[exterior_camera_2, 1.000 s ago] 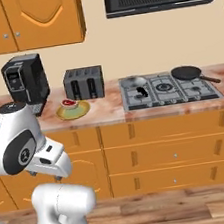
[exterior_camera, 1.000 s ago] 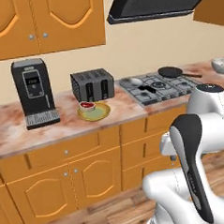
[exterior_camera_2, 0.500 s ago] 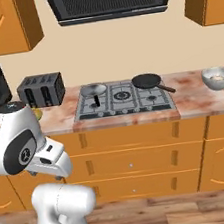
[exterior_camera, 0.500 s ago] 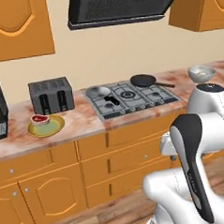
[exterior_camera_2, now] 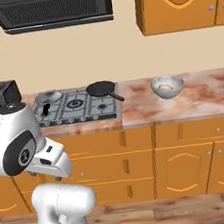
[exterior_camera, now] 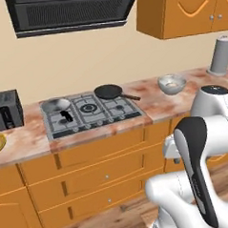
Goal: Place one of the steaks on the plate and the other in the bowl. Then place the bowl in the fridge.
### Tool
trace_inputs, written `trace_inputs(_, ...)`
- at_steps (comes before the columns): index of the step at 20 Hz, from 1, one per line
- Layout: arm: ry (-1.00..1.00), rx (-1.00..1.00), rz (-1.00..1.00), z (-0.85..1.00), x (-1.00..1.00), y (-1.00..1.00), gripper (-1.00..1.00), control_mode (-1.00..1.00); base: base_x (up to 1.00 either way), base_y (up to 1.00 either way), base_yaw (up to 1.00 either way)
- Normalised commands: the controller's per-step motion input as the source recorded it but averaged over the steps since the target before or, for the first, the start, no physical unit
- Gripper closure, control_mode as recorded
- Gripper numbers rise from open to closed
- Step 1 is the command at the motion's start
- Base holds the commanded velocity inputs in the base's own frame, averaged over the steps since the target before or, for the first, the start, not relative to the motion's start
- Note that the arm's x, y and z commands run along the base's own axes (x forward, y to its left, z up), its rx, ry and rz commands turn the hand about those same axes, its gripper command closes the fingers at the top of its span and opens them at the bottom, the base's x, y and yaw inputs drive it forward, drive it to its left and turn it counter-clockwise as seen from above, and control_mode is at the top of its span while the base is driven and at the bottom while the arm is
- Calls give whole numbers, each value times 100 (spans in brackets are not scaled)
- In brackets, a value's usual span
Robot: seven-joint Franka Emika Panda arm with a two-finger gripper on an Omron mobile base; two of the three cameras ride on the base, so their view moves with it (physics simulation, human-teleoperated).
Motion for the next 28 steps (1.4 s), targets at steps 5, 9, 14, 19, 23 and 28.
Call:
trace_inputs(5, 0, 0, 0, 0, 0, 0, -100, 100, 86, -100, 1)
trace_inputs(9, 0, 0, 0, 0, 0, 0, -100, 100, 51, -100, 18)
trace_inputs(14, 0, 0, 0, 0, 0, 0, -100, 100, 42, -100, 29)
trace_inputs(19, 0, 0, 0, 0, 0, 0, -100, 100, 67, -100, 30)
trace_inputs(23, 0, 0, 0, 0, 0, 0, -100, 100, 64, -100, 28)
trace_inputs(28, 0, 0, 0, 0, 0, 0, -100, 100, 21, -15, 10)
